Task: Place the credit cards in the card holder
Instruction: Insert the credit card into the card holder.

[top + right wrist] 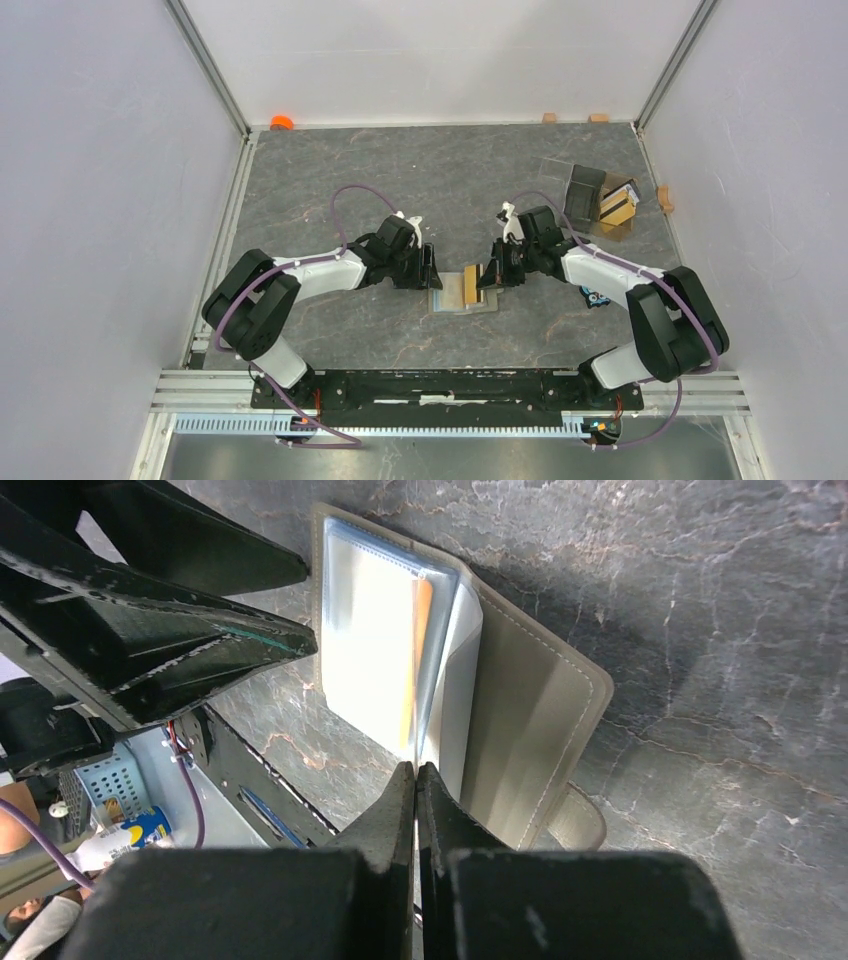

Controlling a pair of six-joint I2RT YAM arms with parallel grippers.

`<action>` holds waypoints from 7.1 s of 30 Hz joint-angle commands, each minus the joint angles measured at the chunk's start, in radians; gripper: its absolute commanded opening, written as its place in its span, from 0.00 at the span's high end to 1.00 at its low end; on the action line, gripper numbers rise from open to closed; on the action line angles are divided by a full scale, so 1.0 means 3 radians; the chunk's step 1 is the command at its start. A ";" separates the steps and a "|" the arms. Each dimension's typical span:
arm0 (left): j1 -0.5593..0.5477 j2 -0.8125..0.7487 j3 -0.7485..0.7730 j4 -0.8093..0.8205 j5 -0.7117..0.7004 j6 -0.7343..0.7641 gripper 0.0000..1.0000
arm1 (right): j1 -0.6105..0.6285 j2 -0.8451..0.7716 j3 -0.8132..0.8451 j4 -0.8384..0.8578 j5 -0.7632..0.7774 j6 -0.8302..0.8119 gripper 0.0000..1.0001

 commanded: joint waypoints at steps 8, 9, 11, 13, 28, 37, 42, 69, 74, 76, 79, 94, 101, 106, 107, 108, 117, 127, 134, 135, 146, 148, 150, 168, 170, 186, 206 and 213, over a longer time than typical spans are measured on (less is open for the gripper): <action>-0.0028 0.0104 0.0050 -0.0100 -0.0128 0.0176 0.43 | -0.0049 -0.0113 -0.0142 0.0292 -0.0078 0.0139 1.00; -0.0028 0.0104 0.0050 -0.0099 -0.0125 0.0179 0.43 | -0.0050 -0.0111 -0.0163 0.0334 -0.0090 0.0170 1.00; -0.0028 0.0110 0.0048 -0.0093 -0.0128 0.0179 0.45 | -0.0045 -0.0120 -0.0189 0.0392 -0.0128 0.0215 1.00; -0.0032 0.0121 0.0049 -0.0100 -0.0127 0.0180 0.46 | -0.0049 -0.0139 -0.0207 0.0424 -0.0151 0.0246 1.00; -0.0034 0.0136 0.0033 -0.0100 -0.0113 0.0185 0.50 | -0.0045 -0.0165 -0.0299 0.0577 -0.0106 0.0384 1.00; -0.0035 0.0124 0.0021 -0.0100 -0.0105 0.0185 0.51 | -0.0029 -0.0091 -0.0374 0.0571 0.0009 0.0330 1.00; -0.0033 0.0120 0.0011 -0.0100 -0.0108 0.0183 0.52 | 0.0004 -0.0072 -0.0410 0.0664 -0.0010 0.0397 1.00; -0.0037 0.0135 -0.0033 -0.0058 -0.0082 0.0191 0.60 | 0.0077 0.0310 -0.0512 0.0924 0.0025 0.0440 1.00; -0.0035 0.0138 -0.0035 -0.0056 -0.0081 0.0194 0.62 | 0.0088 0.0395 -0.0507 0.0988 0.0026 0.0475 1.00; -0.0038 0.0137 -0.0035 -0.0058 -0.0081 0.0196 0.64 | 0.0110 0.0413 -0.0500 0.0990 0.0025 0.0490 1.00; -0.0037 0.0140 -0.0035 -0.0055 -0.0086 0.0196 0.65 | 0.0119 0.0407 -0.0514 0.0979 0.0072 0.0499 1.00; -0.0038 0.0138 -0.0071 0.0043 0.0089 0.0210 0.66 | 0.0194 0.0688 -0.0477 0.1223 0.0052 0.0656 1.00; -0.0038 0.0070 -0.0180 0.0199 0.0186 0.0033 0.67 | 0.0441 0.0970 -0.0154 0.1320 0.0084 0.0735 0.93; -0.0038 0.0021 -0.0282 0.0413 0.0219 -0.0066 0.67 | 0.0637 0.1060 0.0121 0.1197 0.0220 0.0686 0.88; -0.0037 0.0019 -0.0290 0.0420 0.0215 -0.0072 0.66 | 0.0650 0.1040 0.0128 0.1169 0.0282 0.0673 0.87; -0.0036 0.0009 -0.0300 0.0421 0.0202 -0.0075 0.65 | 0.0656 0.1019 0.0133 0.1122 0.0347 0.0650 0.85; -0.0033 -0.0247 -0.0317 0.0332 -0.0006 -0.0147 0.51 | 0.0656 0.0711 0.0312 0.0544 0.0669 0.0237 0.62; -0.0030 -0.0703 -0.0258 -0.0072 -0.0291 -0.0069 0.24 | 0.0656 0.0188 0.0481 0.0112 0.0913 -0.0163 0.35; -0.0028 -0.0966 -0.0248 -0.0238 -0.0400 -0.0057 0.15 | 0.0655 -0.0167 0.0522 0.0026 0.0992 -0.0336 0.26; -0.0026 -0.0993 -0.0253 -0.0243 -0.0406 -0.0071 0.14 | 0.0656 -0.0222 0.0524 0.0025 0.0999 -0.0355 0.25; -0.0013 -0.1002 -0.0374 -0.0145 -0.0346 -0.0267 0.11 | 0.0670 -0.0517 0.0441 0.0031 0.1130 -0.0276 0.28; -0.0008 -0.0961 -0.0402 -0.0052 -0.0302 -0.0314 0.13 | 0.0684 -0.0444 0.0441 0.0004 0.1149 -0.0245 0.34; -0.0003 -0.0909 -0.0413 0.0029 -0.0248 -0.0338 0.15 | 0.0708 -0.0372 0.0443 0.0006 0.1141 -0.0209 0.38; 0.0023 -0.0469 -0.0470 0.0398 -0.0061 -0.0456 0.36 | 0.0947 0.0148 0.0549 -0.0022 0.1318 -0.0337 0.49; 0.0023 -0.0416 -0.0477 0.0433 -0.0032 -0.0472 0.37 | 0.0950 0.0194 0.0540 -0.0028 0.1428 -0.0364 0.48; 0.0023 -0.0195 -0.0521 0.0620 0.0041 -0.0535 0.46 | 0.1120 0.0451 0.0573 0.0080 0.1385 -0.0327 0.51; 0.0025 -0.0422 -0.0615 0.0579 -0.0263 -0.0678 0.32 | 0.1225 0.0234 0.0732 -0.0062 0.1812 -0.0628 0.28; 0.0023 -0.0781 -0.0849 0.0653 -0.0402 -0.0950 0.23 | 0.1008 0.0129 0.1006 -0.0457 0.1845 -0.1002 0.17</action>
